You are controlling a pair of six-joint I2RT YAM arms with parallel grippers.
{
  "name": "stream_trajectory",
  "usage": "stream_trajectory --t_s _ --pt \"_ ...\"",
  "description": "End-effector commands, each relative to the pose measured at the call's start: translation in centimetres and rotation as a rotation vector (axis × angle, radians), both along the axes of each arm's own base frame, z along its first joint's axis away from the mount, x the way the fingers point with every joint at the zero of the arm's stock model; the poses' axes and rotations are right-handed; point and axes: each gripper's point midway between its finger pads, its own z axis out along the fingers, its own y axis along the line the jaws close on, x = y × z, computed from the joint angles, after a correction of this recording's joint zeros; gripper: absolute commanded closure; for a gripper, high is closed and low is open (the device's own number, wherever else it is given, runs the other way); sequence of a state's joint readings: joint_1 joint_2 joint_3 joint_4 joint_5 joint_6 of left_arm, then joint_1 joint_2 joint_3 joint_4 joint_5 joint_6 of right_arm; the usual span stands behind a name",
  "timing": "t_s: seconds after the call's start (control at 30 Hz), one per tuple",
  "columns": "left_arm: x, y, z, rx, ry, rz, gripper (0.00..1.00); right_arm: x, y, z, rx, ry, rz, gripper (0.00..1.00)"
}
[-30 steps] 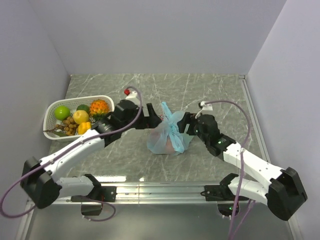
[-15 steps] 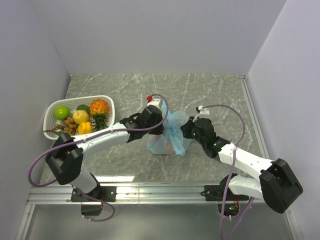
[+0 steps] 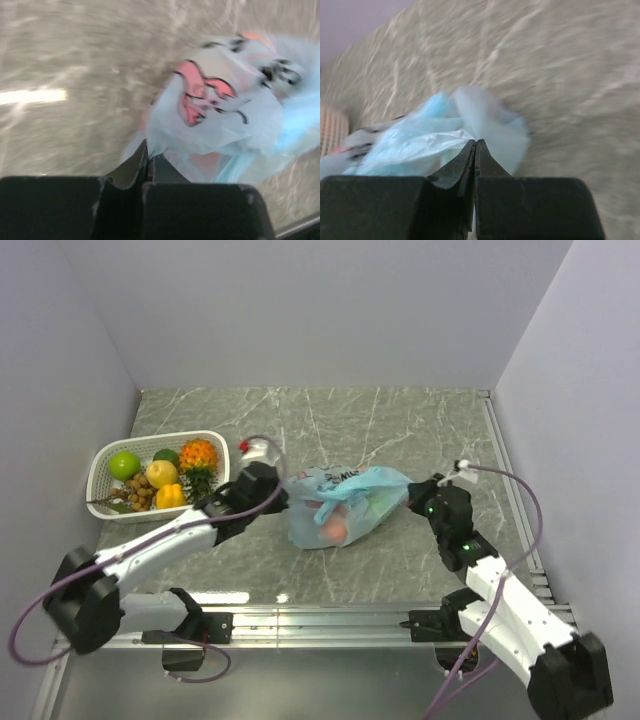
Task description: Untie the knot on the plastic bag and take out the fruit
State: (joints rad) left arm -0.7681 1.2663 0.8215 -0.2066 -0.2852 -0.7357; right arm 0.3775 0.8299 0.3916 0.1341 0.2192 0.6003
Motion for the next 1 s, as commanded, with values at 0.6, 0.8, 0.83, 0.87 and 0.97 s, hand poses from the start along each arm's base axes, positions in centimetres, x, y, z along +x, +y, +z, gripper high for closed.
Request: stream_trajectory --t_s 0.6,0.8,0.83,0.87,0.97 --pt "0.2 2.4 4.2 -0.128 -0.070 -0.088 1.00 -4.4 9.6 7.7 -0.591 -0.187 0.606 0.34" --pt "-0.3 2.9 4.5 -0.117 -0.072 -0.093 0.99 -2.6 10.5 5.4 -0.673 -0.129 0.596 0.33" --pt "-0.4 2.9 4.5 -0.116 -0.074 -0.094 0.99 -2.3 10.5 5.2 -0.682 -0.124 0.587 0.33" --pt "-0.5 3.0 4.6 -0.116 -0.075 -0.094 0.99 -1.9 10.7 4.8 -0.695 -0.114 0.583 0.34" --pt "-0.6 3.3 4.7 -0.110 -0.078 -0.085 0.99 -0.7 10.3 4.0 -0.734 -0.094 0.529 0.38"
